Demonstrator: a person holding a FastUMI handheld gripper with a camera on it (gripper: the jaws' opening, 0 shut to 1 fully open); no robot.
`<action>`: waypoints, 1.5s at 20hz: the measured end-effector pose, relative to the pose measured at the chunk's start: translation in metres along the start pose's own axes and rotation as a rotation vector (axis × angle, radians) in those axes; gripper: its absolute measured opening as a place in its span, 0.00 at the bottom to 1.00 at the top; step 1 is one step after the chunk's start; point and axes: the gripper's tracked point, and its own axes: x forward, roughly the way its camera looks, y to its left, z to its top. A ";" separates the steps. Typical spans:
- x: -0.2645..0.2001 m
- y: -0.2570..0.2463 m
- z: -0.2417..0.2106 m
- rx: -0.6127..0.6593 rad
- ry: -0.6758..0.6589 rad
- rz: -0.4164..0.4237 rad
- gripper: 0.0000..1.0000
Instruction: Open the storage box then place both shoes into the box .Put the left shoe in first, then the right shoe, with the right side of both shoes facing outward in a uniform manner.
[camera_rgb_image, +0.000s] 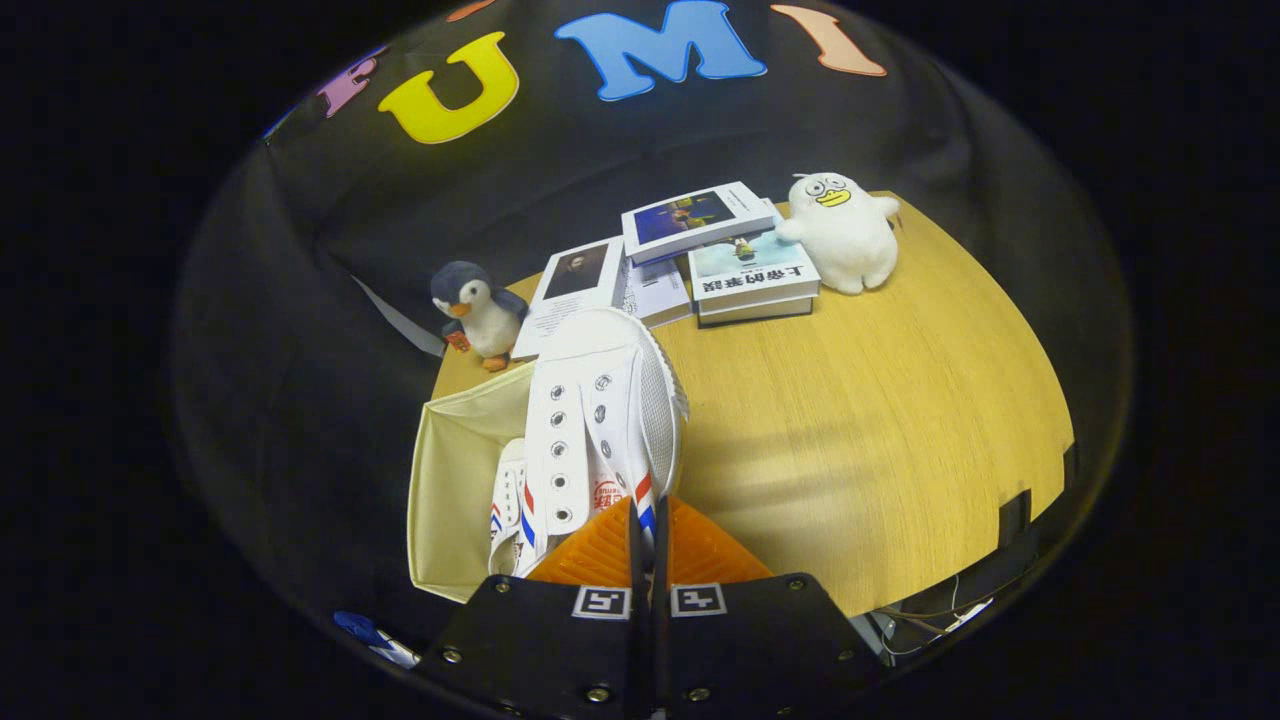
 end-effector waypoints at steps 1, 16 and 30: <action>0.002 0.010 0.000 -0.003 -0.002 0.012 0.00; 0.057 0.092 -0.034 -0.105 0.061 -0.002 0.00; -0.019 0.066 0.035 -0.198 -0.257 0.035 1.00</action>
